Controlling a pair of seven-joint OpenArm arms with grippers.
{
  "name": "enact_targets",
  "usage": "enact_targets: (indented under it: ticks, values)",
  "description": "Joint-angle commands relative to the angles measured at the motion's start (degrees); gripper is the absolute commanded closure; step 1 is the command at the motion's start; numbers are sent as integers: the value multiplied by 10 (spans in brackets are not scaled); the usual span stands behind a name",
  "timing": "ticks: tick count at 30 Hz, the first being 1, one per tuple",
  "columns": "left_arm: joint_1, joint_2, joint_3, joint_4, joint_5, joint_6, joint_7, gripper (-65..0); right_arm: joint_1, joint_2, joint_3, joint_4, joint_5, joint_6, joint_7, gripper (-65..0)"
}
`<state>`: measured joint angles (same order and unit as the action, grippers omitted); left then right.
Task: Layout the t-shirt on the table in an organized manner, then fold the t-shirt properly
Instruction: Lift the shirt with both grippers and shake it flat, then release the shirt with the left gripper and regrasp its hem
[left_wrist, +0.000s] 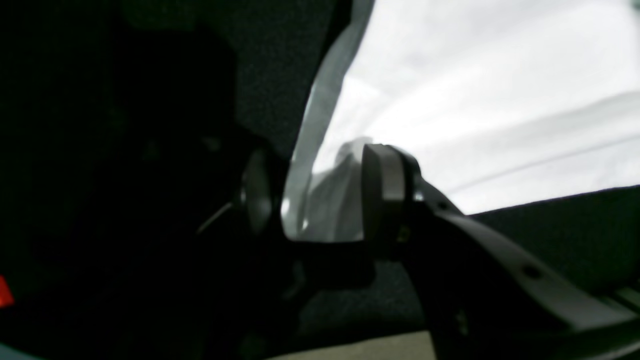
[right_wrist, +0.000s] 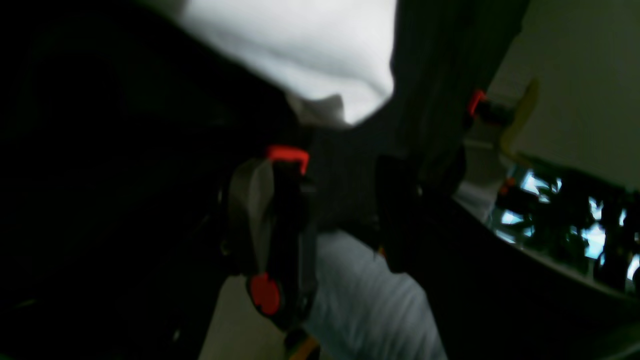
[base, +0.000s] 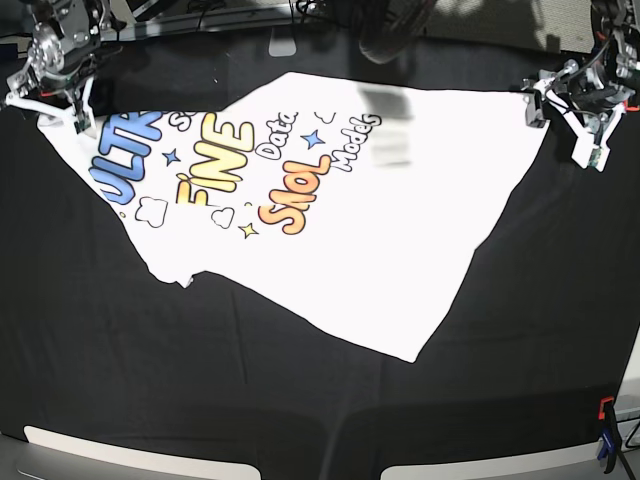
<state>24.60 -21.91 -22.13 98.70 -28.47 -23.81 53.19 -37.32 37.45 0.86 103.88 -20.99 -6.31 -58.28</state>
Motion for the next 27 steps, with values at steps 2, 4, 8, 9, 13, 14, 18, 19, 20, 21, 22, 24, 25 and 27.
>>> enact_targets:
  ticks: [2, 4, 8, 9, 13, 14, 18, 19, 20, 21, 22, 24, 25, 27]
  values:
    - [0, -10, -3, 38, -4, 18, -7, -263, 0, 11, 6, 7, -38, -29, -12, -319]
    - [0, -10, -3, 80, -4, 27, -10, -263, 1, 12, 6, 7, -73, -58, -12, -319]
    - [-2, -10, -3, 183, 2, 28, -19, -263, 2, 13, 6, 7, -92, -80, -12, -319]
    - [-3, -10, -3, 203, 8, 28, -33, -263, 2, 13, 6, 7, -90, -82, -11, -319]
    - [-46, -10, -3, 219, 8, 33, -74, -262, 2, 13, 6, 7, -88, -92, -11, -319]
    - [-63, -10, -3, 211, 2, 33, -74, -262, 2, 13, 6, 7, -88, -92, -11, -319]
    - [-134, -10, -2, 153, -61, 33, -62, -262, 2, 13, 6, 7, -88, -92, -11, -319]
    - [-155, -10, -2, 132, -80, 32, -52, -262, 2, 12, 6, 8, -88, -92, -11, -319]
    - [-177, -10, 2, 108, -98, 32, -41, -262, 2, 12, 6, 8, -88, -92, -11, -319]
    - [-201, -10, 7, 82, -112, 32, -28, -262, 2, 12, 6, 8, -86, -92, -11, -318]
    - [-224, -10, 16, 54, -125, 30, -16, -262, 2, 12, 6, 8, -86, -94, -11, -319]
    - [-271, -10, 42, -8, -155, 18, -2, -262, 2, 12, 6, 8, -86, -106, -10, -318]
    - [-295, -10, 59, -41, -169, 12, 0, -262, 2, 12, 6, 8, -86, -109, -10, -319]
    - [-342, -9, 100, -113, -188, 10, -2, -262, 2, 12, 6, 8, -86, -109, -9, -318]
